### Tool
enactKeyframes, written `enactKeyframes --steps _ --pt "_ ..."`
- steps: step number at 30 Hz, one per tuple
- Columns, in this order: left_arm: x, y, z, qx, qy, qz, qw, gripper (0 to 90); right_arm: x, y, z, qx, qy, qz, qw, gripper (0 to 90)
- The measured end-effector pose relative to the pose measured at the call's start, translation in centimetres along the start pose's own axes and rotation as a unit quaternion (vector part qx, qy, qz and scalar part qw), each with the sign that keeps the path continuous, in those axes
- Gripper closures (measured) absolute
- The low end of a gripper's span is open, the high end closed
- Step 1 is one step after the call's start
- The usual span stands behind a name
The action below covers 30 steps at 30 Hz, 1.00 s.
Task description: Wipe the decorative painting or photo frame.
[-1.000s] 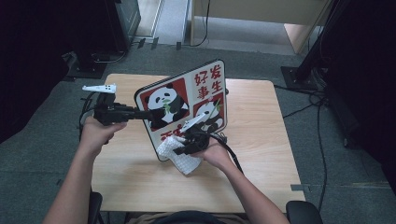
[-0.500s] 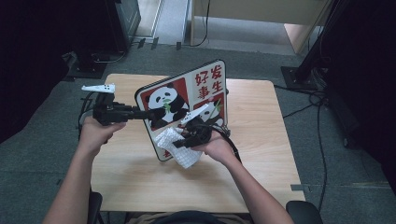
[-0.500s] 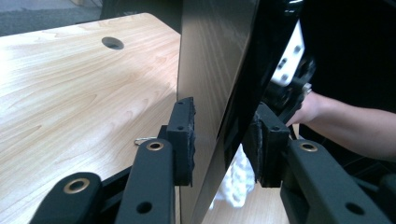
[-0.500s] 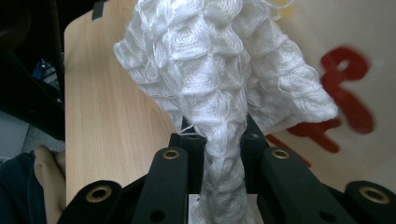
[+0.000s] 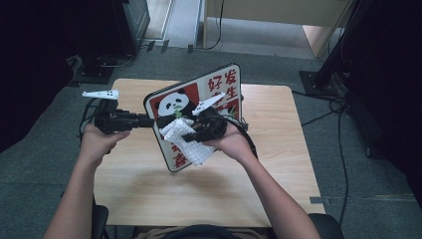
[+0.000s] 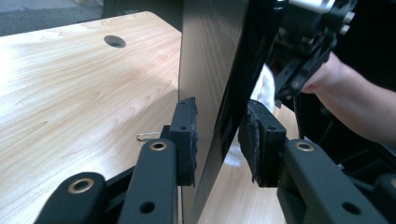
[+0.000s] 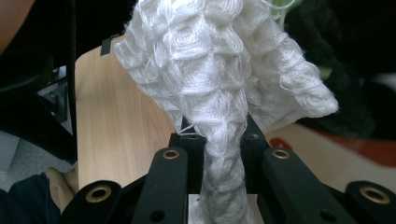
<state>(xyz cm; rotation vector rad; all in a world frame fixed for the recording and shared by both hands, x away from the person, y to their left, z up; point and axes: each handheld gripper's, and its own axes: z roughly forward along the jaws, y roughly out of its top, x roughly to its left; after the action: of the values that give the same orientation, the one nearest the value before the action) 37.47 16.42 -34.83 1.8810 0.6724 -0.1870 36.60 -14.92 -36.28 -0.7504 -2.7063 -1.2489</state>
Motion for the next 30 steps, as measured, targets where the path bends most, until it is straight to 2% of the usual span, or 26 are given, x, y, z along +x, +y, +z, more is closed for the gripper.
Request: enactKeyframes --steps 7,11,16,20,27,30 --pt "-0.2 -0.4 -0.6 0.0 0.006 0.0 1.0 71.6 0.6 2.4 -1.1 -0.01 -0.007 -0.011 0.9999 78.1" --pt "-0.3 -0.6 -1.1 0.006 0.011 -0.003 0.9999 73.5 0.8 3.8 -1.7 -0.019 -0.001 -0.012 0.9997 78.1" --pt "0.2 -0.9 -1.7 0.0 0.018 -0.013 0.9997 75.1 1.1 5.4 -2.3 -0.028 0.003 -0.018 0.9994 78.2" --pt "0.6 -0.9 -1.7 -0.007 0.022 -0.013 0.9996 76.2 1.4 6.7 -2.8 -0.034 0.002 -0.024 0.9991 78.1" --pt "1.6 -0.7 -1.4 -0.007 0.023 -0.016 0.9996 79.5 2.0 8.8 -3.6 -0.041 -0.011 -0.034 0.9985 78.1" --pt "1.9 -0.5 -1.3 -0.01 0.019 -0.015 0.9997 79.8 2.0 9.5 -3.8 -0.048 -0.014 -0.029 0.9984 78.1"
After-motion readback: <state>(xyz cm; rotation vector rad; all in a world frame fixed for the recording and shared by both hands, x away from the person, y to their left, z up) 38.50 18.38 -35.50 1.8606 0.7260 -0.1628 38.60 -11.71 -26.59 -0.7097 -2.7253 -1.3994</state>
